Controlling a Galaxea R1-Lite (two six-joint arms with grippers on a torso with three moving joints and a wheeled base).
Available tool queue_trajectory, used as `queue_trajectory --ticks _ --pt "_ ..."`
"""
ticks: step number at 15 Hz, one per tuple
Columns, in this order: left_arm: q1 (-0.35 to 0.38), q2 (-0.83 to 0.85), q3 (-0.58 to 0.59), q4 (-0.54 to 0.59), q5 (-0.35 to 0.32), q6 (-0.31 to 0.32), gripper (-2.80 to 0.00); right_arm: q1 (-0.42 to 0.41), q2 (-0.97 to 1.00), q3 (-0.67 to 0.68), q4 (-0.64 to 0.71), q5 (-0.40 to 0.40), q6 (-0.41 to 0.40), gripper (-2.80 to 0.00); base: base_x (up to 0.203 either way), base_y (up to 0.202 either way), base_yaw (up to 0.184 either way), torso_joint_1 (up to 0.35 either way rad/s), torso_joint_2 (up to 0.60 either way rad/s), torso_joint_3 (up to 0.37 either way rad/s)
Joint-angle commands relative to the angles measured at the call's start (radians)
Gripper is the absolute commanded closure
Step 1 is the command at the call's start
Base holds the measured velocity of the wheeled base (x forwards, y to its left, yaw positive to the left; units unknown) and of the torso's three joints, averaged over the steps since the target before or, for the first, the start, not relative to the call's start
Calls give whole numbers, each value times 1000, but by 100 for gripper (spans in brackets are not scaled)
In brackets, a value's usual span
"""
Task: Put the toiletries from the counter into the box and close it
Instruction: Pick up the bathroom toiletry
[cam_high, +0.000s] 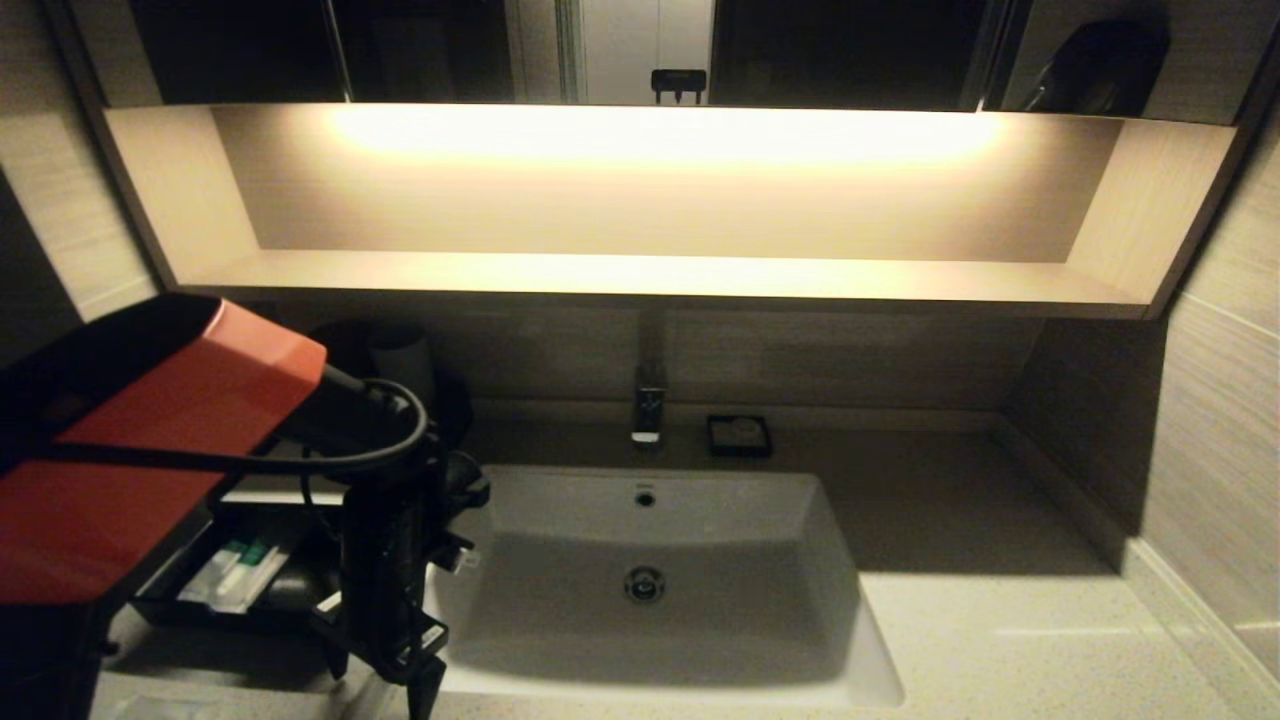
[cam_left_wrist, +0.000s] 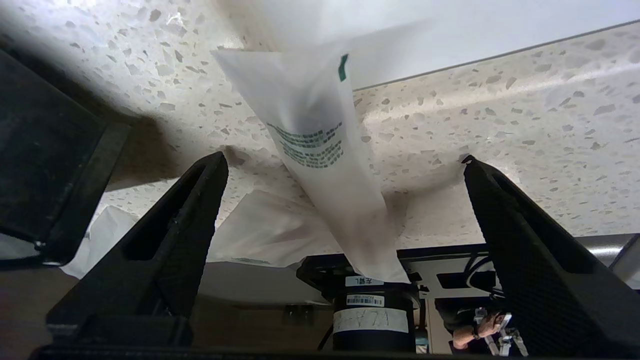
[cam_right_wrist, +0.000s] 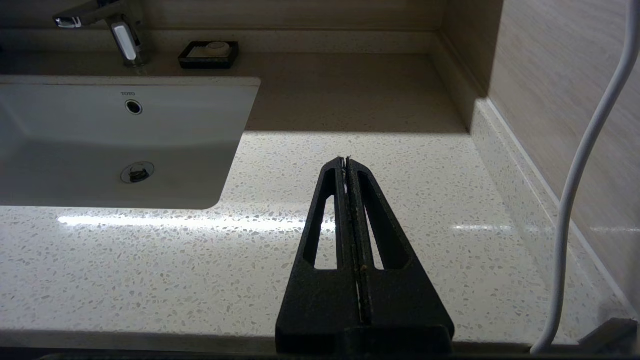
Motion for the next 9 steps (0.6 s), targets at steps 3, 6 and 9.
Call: queue_trajectory --ticks 3,6,9 --pt "4 5 -1 7 1 1 -280 0 0 0 0 0 0 0 0 0 0 0 0 0" --pt "7 9 -1 6 1 1 -280 0 0 0 0 0 0 0 0 0 0 0 0 0" --pt "7 9 1 6 1 1 0 0 0 0 0 0 0 0 0 0 0 0 0 0"
